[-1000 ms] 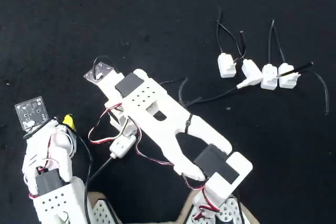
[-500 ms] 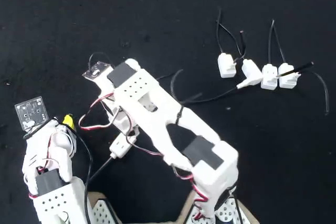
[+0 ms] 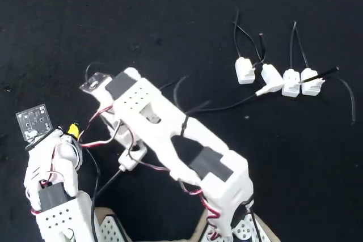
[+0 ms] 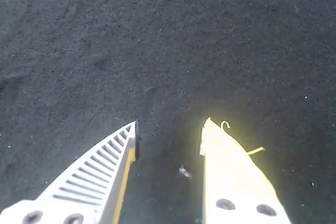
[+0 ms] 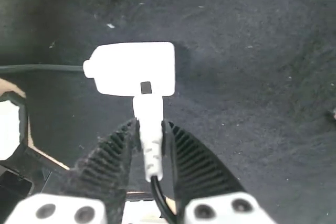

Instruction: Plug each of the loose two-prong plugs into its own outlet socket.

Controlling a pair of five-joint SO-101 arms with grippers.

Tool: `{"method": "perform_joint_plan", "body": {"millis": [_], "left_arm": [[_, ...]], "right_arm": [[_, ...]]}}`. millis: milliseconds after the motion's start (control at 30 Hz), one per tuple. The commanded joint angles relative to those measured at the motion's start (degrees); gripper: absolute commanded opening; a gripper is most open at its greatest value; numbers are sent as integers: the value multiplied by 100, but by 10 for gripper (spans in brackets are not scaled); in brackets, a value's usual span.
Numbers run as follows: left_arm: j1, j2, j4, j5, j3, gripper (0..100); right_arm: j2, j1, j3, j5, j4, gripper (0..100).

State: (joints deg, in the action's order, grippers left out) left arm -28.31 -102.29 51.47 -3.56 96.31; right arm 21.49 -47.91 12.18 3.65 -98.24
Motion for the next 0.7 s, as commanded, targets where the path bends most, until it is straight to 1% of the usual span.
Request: {"method": "perform_joint_plan", "body": {"millis": [0,133,400,667], "left_arm": [[40,-18,-79,35,110,202],[40,-18,-79,35,110,202],[40,-18,-79,35,110,202],[40,-18,-79,35,110,202]], "right_arm": [[-31,-62,356,0,-79,11],[-31,70,338,167,-97,11],[-22,149,347,193,-97,11],[576,149,593,308,-114,11]]}}
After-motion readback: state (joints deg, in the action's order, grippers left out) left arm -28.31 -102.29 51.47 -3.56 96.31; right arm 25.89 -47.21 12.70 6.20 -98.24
